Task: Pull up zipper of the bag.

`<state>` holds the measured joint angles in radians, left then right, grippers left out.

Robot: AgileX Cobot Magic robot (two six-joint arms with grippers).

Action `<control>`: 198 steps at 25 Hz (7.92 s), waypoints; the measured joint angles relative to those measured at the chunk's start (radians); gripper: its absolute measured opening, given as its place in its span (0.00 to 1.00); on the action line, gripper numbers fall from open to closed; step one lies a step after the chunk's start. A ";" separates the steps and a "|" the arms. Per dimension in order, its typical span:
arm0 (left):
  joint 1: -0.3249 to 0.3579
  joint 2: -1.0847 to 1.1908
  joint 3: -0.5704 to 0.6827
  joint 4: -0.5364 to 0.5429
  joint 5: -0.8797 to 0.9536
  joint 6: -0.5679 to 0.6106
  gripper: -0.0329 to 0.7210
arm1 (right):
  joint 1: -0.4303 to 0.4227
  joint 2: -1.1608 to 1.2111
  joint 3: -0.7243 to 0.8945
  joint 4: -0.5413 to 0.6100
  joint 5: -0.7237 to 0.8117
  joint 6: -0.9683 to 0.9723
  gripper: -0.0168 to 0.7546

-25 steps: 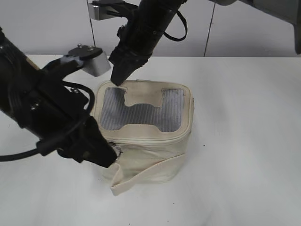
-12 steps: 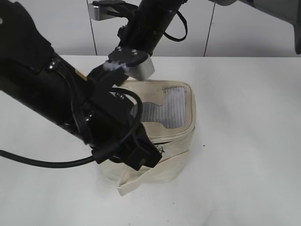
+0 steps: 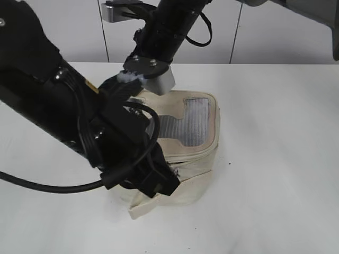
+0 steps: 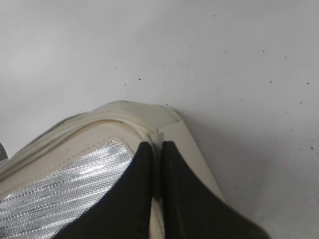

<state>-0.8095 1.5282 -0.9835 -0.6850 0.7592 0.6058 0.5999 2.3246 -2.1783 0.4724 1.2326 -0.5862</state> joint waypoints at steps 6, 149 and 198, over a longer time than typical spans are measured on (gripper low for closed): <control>-0.006 -0.059 0.000 0.050 0.041 -0.071 0.43 | -0.004 -0.013 0.000 -0.011 -0.005 0.020 0.31; 0.232 0.678 -0.968 0.072 0.466 0.175 0.14 | -0.310 -0.526 1.274 0.715 -0.724 -0.953 0.03; 0.229 0.676 -0.968 0.063 0.485 0.171 0.14 | -0.051 -0.793 1.269 0.221 -0.290 -0.385 0.03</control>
<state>-0.5806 2.2042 -1.9514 -0.6221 1.2447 0.7766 0.5492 1.5314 -0.9097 0.6929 0.9425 -0.9715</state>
